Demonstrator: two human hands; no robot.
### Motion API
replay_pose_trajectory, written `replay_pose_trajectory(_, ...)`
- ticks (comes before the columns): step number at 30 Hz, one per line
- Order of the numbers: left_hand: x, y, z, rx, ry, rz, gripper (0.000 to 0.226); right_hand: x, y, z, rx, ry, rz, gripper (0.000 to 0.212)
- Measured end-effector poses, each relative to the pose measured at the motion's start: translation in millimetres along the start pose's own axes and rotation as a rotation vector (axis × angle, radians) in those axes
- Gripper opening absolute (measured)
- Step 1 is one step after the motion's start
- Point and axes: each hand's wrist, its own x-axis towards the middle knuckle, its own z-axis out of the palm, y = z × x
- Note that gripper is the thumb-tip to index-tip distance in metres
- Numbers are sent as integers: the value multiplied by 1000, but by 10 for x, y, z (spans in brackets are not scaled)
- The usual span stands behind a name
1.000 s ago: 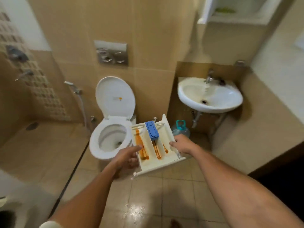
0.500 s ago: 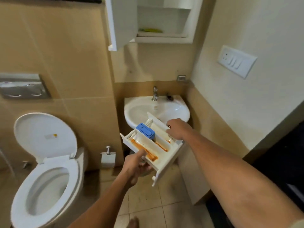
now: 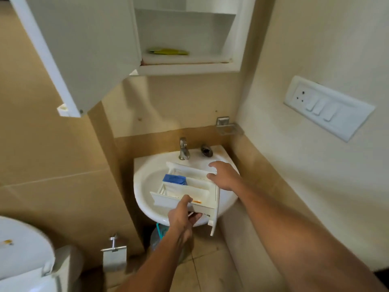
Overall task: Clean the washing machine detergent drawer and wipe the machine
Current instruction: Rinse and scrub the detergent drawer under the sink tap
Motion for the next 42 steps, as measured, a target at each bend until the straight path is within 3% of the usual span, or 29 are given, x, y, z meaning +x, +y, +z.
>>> replay_pose_trajectory(11, 1030, 75, 137, -141, 200, -20, 33, 1589, -313, -5, -97, -23, -79, 32)
replay_pose_trajectory(16, 1215, -72, 296, -188, 248, -7, 14, 2250, -519, 36, -60, -107, -166, 48)
replay_pose_trajectory(19, 1299, -139, 409, -219, 269, 1, 22, 2511, -566, 113, -129, -157, -221, 50)
replay_pose_trajectory(29, 1459, 8, 522, -179, 200, 24, 29, 2791, -630, -17, -229, -207, -161, 18)
replay_pose_trajectory(36, 1485, 68, 426, -170, 197, -28, 34, 2784, -704, -95, -428, -253, -199, 33)
replay_pose_trajectory(42, 1435, 3, 385, -167, 173, -49, 32, 2765, -710, -78, -405, -242, -202, 26)
